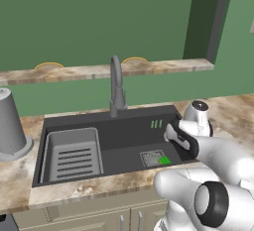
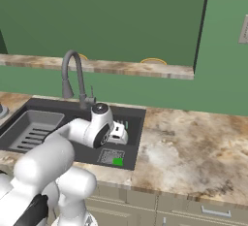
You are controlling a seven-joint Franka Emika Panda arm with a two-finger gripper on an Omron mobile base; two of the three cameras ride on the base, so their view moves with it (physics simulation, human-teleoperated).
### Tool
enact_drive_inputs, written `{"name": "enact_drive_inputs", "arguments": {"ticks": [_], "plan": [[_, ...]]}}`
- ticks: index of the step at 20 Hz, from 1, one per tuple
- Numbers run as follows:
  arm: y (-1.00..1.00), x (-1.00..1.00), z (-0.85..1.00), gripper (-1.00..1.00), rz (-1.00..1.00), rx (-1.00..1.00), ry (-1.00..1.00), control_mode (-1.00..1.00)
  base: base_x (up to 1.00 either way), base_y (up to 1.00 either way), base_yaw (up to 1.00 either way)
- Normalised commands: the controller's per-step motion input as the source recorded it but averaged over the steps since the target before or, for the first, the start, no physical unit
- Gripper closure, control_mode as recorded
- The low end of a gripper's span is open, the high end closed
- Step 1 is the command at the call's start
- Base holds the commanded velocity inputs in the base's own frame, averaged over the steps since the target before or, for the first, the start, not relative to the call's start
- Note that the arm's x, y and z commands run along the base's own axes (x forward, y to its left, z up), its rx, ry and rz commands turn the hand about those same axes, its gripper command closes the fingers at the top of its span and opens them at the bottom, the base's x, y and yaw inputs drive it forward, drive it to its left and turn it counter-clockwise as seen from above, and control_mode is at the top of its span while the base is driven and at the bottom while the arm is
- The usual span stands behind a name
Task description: Pick up the spray and sponge from the sink, and place them back in the cabinet, and close the cabinet doors.
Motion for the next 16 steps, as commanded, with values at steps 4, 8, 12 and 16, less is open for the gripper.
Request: {"name": "enact_drive_inputs", "arguments": {"ticks": [4, 8, 12, 16], "plan": [[0.0, 0.03, -0.19, -1.0, 0.0, 0.0, 0.02, -1.0, 0.0, 0.0, 0.0], [0.0, 0.04, -0.18, -1.0, 0.0, 0.0, 0.02, -1.0, 0.0, 0.0, 0.0], [0.0, 0.05, -0.17, -1.0, 0.0, 0.0, 0.02, -1.0, 0.0, 0.0, 0.0], [0.0, 0.12, -0.13, -1.0, 0.0, 0.0, 0.01, -1.0, 0.0, 0.0, 0.0]]}}
